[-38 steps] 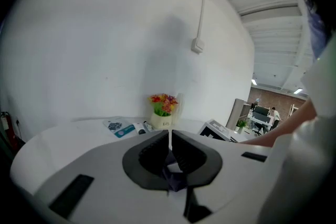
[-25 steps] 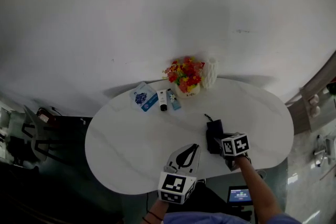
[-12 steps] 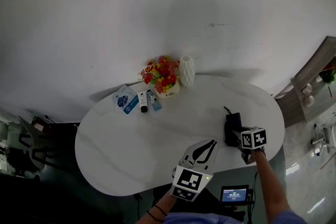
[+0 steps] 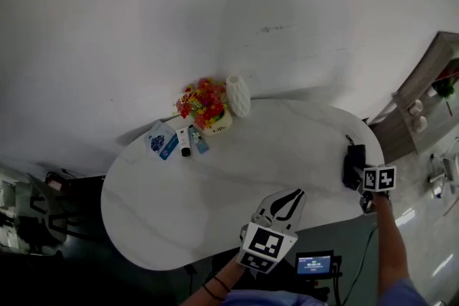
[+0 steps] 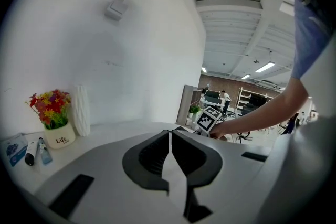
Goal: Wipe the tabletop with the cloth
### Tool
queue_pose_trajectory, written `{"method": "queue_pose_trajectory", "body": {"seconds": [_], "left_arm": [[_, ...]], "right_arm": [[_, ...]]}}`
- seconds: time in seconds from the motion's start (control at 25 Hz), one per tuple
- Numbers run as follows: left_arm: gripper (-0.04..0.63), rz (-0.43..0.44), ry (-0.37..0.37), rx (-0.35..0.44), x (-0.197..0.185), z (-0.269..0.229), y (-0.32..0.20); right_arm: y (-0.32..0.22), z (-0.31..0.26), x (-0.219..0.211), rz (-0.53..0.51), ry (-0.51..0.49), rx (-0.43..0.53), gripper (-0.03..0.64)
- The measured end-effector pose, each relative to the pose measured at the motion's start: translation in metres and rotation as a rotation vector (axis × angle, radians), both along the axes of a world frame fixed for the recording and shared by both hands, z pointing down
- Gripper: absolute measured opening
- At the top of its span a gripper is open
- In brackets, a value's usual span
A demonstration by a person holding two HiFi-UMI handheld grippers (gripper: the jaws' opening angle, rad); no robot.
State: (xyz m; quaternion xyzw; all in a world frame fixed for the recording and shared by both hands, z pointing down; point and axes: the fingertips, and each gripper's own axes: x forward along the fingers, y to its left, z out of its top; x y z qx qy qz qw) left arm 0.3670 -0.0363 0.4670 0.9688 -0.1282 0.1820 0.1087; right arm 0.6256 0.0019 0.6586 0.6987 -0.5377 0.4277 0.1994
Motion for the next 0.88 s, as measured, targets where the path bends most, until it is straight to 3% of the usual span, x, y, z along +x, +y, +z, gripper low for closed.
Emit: {"method": "queue_pose_trajectory", "body": {"seconds": [0.28, 0.52, 0.68, 0.88], "left_arm": [[0.026, 0.011, -0.014, 0.001, 0.005, 0.001, 0.005], [0.026, -0.013, -0.013, -0.003, 0.0, 0.001, 0.005], [0.026, -0.049, -0.018, -0.004, -0.008, 0.004, 0.0], [0.026, -0.093, -0.012, 0.003, -0.026, 0.002, -0.003]], "right_arm": [[0.037, -0.003, 0.066, 0.064, 0.115, -0.088, 0.1], [0.06, -0.003, 0.099, 0.147, 0.15, -0.132, 0.1], [0.055, -0.006, 0.099, 0.141, 0.171, -0.139, 0.1], [0.034, -0.025, 0.057, 0.054, 0.149, -0.063, 0.1]]}}
